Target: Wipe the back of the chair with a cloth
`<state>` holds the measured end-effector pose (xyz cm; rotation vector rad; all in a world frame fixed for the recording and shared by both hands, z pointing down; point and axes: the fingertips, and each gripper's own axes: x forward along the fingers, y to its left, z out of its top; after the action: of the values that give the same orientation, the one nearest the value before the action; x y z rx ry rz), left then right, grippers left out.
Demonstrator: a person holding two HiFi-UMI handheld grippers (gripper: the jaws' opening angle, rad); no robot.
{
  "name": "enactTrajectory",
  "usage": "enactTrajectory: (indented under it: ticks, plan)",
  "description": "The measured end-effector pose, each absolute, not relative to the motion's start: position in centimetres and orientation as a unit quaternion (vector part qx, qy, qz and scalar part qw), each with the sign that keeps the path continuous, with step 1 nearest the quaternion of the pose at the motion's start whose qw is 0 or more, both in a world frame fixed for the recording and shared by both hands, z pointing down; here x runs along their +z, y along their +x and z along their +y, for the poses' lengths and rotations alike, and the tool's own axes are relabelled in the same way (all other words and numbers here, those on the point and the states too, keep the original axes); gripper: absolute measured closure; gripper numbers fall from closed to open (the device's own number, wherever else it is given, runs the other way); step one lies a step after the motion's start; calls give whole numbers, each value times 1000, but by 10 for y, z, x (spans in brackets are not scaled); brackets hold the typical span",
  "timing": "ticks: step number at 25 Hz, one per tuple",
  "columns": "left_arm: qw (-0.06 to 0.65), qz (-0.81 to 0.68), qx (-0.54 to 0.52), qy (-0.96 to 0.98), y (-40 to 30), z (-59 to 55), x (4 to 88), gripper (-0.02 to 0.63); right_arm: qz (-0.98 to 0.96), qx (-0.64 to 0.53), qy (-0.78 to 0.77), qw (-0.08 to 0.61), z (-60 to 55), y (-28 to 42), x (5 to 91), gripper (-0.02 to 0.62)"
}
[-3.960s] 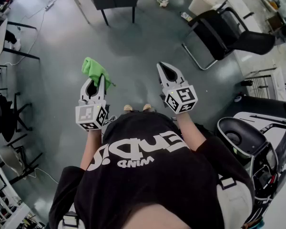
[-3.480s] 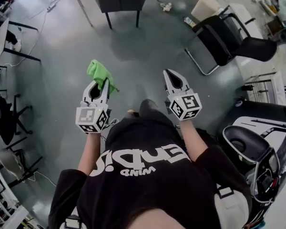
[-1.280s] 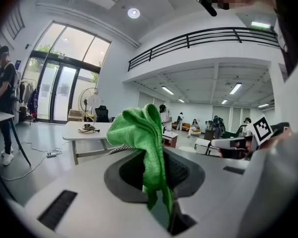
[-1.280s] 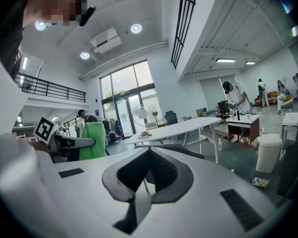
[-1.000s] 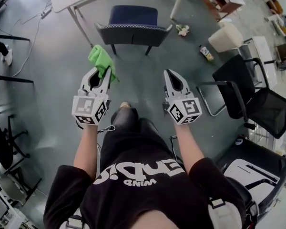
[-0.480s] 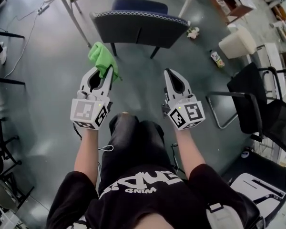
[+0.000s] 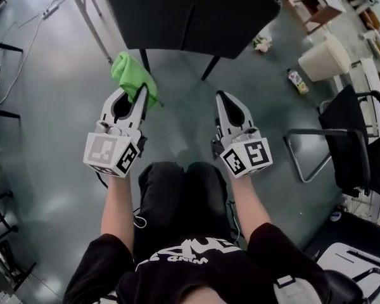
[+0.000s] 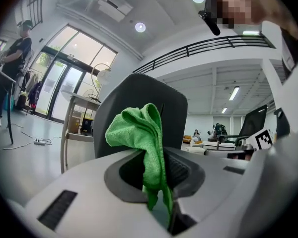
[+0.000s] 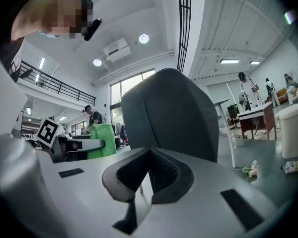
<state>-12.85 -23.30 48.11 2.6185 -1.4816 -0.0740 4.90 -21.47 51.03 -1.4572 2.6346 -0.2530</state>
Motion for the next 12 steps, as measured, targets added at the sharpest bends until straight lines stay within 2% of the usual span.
enactTrajectory:
  ticks: [12]
  plan:
    - [67, -488, -38, 870, -122, -214, 539, 541, 876, -78, -468, 82, -197, 52, 576, 598]
